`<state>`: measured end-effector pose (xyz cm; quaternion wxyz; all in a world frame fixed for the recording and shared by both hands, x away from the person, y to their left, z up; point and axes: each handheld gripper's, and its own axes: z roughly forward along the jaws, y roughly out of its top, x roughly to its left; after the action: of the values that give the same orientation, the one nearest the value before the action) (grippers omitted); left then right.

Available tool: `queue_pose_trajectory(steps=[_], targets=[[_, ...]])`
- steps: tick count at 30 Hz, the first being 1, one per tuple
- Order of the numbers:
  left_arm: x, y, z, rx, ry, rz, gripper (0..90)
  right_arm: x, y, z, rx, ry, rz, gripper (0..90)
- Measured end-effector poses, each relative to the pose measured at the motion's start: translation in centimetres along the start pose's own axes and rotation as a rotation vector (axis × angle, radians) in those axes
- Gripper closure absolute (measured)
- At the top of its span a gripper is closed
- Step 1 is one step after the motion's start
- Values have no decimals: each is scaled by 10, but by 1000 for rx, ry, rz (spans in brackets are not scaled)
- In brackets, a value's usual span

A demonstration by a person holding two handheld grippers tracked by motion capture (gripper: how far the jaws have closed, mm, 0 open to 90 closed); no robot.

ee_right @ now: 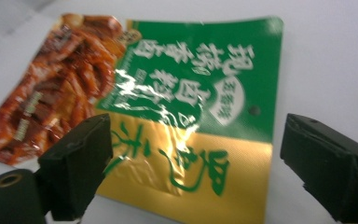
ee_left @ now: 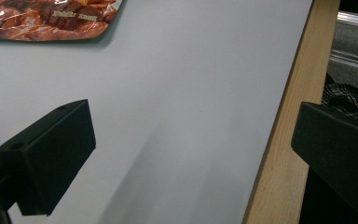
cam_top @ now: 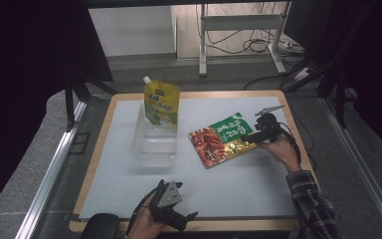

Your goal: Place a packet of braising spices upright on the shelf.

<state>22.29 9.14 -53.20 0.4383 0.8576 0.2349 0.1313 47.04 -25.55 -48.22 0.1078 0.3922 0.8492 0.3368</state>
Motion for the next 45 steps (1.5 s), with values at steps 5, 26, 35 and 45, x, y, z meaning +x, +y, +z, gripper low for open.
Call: queue_pose_trajectory(steps=[5, 26, 35, 45], targets=[[-1, 0, 0, 2, -1, 7, 0, -9, -8, 3, 18, -6, 34, 164], [-3, 1, 1, 9, -9, 20, 0, -24, -20, 15, 62, 99, 135, 281], [-3, 1, 2, 15, -8, 25, 0, -17, -12, 6, 14, 172, 153, 328], [-5, 1, 4, 25, -11, 37, 0, -6, -6, 17, 40, 135, 100, 538]])
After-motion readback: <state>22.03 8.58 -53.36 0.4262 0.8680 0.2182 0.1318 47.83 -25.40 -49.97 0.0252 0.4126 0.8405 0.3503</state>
